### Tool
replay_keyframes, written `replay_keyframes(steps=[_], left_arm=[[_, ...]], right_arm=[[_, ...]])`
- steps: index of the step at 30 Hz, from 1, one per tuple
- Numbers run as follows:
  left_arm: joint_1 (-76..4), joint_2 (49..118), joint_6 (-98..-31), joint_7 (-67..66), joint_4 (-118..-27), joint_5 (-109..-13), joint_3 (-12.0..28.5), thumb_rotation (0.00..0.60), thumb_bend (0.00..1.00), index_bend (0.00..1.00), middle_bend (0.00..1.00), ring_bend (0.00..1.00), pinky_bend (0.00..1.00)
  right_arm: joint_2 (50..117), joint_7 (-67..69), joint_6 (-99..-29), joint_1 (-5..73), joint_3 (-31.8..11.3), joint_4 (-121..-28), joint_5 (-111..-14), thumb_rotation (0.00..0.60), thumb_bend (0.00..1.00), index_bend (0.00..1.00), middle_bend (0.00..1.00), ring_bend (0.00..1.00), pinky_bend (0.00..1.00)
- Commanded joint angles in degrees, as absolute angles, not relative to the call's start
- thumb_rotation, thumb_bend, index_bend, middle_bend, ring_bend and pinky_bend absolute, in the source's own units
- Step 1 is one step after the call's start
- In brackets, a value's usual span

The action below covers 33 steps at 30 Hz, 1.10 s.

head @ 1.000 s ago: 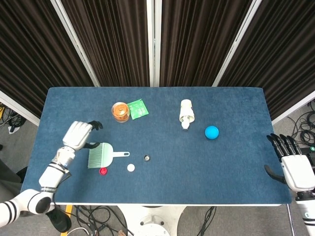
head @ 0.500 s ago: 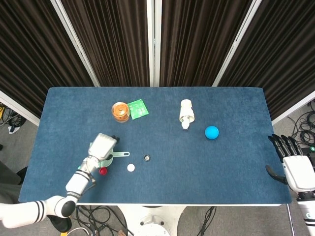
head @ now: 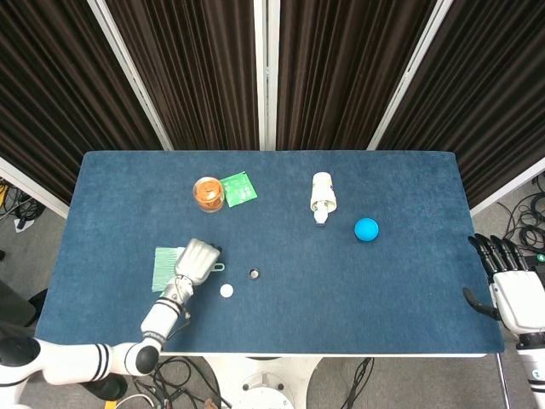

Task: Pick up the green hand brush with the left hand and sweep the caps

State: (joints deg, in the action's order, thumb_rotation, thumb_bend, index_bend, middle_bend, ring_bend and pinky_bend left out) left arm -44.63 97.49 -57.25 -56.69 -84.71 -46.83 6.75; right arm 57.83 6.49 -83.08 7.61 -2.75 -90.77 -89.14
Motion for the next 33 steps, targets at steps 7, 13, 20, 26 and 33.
replay_keyframes(steps=[7,13,20,26,33], left_arm=[[-46.4,98.4,-57.4,-58.3,-83.3,-42.5,5.4,0.600,0.19,0.41,0.46,0.79,0.95],[-47.0,99.1,-58.0,-58.1,-82.6,-42.4,4.5,0.600,0.20,0.43,0.47,0.79,0.95],[-47.2,99.7,-59.0,-58.3,-81.9,-43.3,2.9,0.600,0.21,0.44,0.49,0.80,0.95],[-47.0,99.5,-58.4,-56.2,-81.4,-44.3,2.5,0.600,0.29,0.47,0.52,0.83,0.98],[-45.5,96.1,-56.8,-45.0,-81.5,-53.8,1.8,0.600,0.41,0.52,0.57,0.85,1.00]], right_arm=[[58.1,6.7,-82.8,7.6,-2.7,-90.4,-88.9,0.600,0.20,0.00,0.07,0.00,0.00],[58.0,6.6,-82.6,7.6,-2.8,-90.5,-88.6,0.600,0.20,0.00,0.07,0.00,0.00],[58.0,6.4,-82.5,7.5,-2.8,-90.5,-88.4,0.600,0.20,0.00,0.07,0.00,0.00],[58.0,6.6,-82.4,7.5,-2.8,-90.5,-88.4,0.600,0.19,0.00,0.07,0.00,0.00],[57.9,6.7,-82.6,7.4,-2.8,-90.6,-88.4,0.600,0.17,0.00,0.07,0.00,0.00]])
